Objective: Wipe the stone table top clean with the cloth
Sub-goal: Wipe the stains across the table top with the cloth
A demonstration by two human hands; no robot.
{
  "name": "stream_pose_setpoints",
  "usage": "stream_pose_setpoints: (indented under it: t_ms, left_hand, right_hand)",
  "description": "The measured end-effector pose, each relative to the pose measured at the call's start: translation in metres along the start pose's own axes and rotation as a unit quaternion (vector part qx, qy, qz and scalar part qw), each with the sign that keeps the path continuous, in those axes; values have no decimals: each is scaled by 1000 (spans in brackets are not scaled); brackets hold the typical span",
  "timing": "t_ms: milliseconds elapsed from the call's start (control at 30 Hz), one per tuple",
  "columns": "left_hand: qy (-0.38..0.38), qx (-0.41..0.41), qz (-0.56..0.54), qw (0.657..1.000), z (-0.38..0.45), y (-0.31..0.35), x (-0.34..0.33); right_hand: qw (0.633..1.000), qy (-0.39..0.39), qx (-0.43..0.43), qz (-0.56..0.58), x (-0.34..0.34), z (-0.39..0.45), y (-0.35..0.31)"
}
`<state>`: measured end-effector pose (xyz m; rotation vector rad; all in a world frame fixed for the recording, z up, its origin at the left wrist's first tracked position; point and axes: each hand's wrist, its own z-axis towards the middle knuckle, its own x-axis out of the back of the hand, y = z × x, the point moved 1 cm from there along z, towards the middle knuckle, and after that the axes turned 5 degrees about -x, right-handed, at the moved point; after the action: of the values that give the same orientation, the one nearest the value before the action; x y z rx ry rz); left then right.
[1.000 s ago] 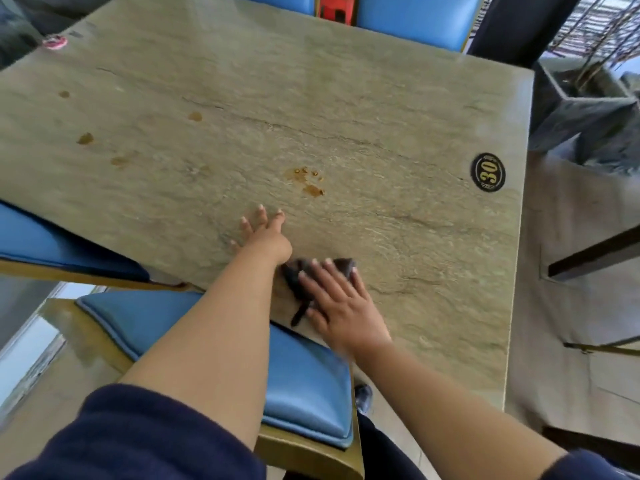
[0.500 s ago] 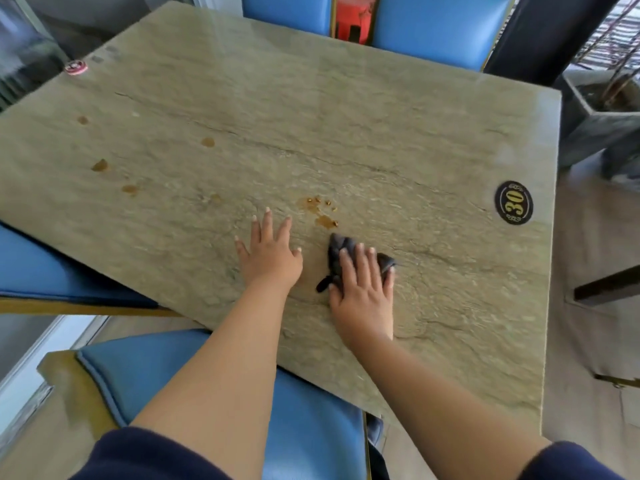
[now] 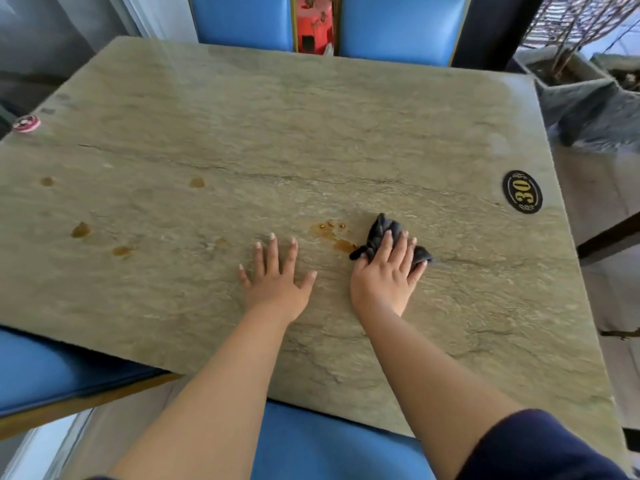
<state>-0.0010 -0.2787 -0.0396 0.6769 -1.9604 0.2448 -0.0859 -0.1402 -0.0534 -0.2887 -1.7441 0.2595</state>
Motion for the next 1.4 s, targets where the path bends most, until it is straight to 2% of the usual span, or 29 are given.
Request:
stream_pose_setpoints:
  t_ms: [133, 267, 300, 333, 433, 500, 600, 667, 767, 833, 933, 1033, 1100, 1200, 1267, 1333, 1400]
  left_hand:
    - [67, -57, 45, 995, -2, -20, 13]
    - [141, -66, 43, 987, 11, -73, 21]
    - [148, -59, 42, 986, 16, -87, 22]
    - [150, -50, 40, 987, 23, -98, 23]
    - [154, -35, 21, 987, 37, -116, 16]
    - [187, -34, 18, 982, 39, -118, 8]
    - [210, -33, 30, 977, 42, -118, 3]
    - [214, -34, 33, 976, 42, -119, 3]
    - [222, -32, 26, 974, 43, -120, 2]
    - [222, -34, 27, 974, 45, -120, -1]
    - [232, -35, 13, 972, 46, -121, 1]
    - [262, -41, -89, 960, 41, -126, 5]
    - [269, -48, -143, 951, 39, -136, 9]
    - [278, -53, -62, 957, 37, -165, 13]
    - [268, -55, -17, 962, 36, -183, 12]
    - [260, -50, -10, 964, 36, -192, 10]
    - [268, -45, -14, 962, 37, -191, 10]
  right_hand:
    - [999, -7, 41, -5, -13, -15, -37]
    - [967, -60, 244, 32, -21, -45, -58]
    - [963, -55, 260, 53, -22, -49, -57]
    - [967, -33, 240, 80, -23, -48, -55]
    - [989, 58, 77, 110, -26, -33, -51]
    - [993, 70, 9, 96, -29, -16, -61]
    - [995, 68, -16, 74, -32, 18, -86]
    - [997, 58, -3, 47, -34, 40, -106]
    - [997, 26, 63, 24, -43, 60, -145]
    - [988, -3, 155, 19, -51, 55, -172]
    - [945, -74, 316, 46, -58, 29, -185]
    - [889, -135, 429, 83, -52, 16, -157]
    - [897, -110, 420, 85, -48, 30, -146]
    - [947, -49, 314, 44, -51, 63, -173]
    - [965, -35, 259, 16, -58, 75, -206]
    - [968, -40, 250, 4, -69, 79, -236]
    - [959, -43, 280, -3, -81, 74, -261]
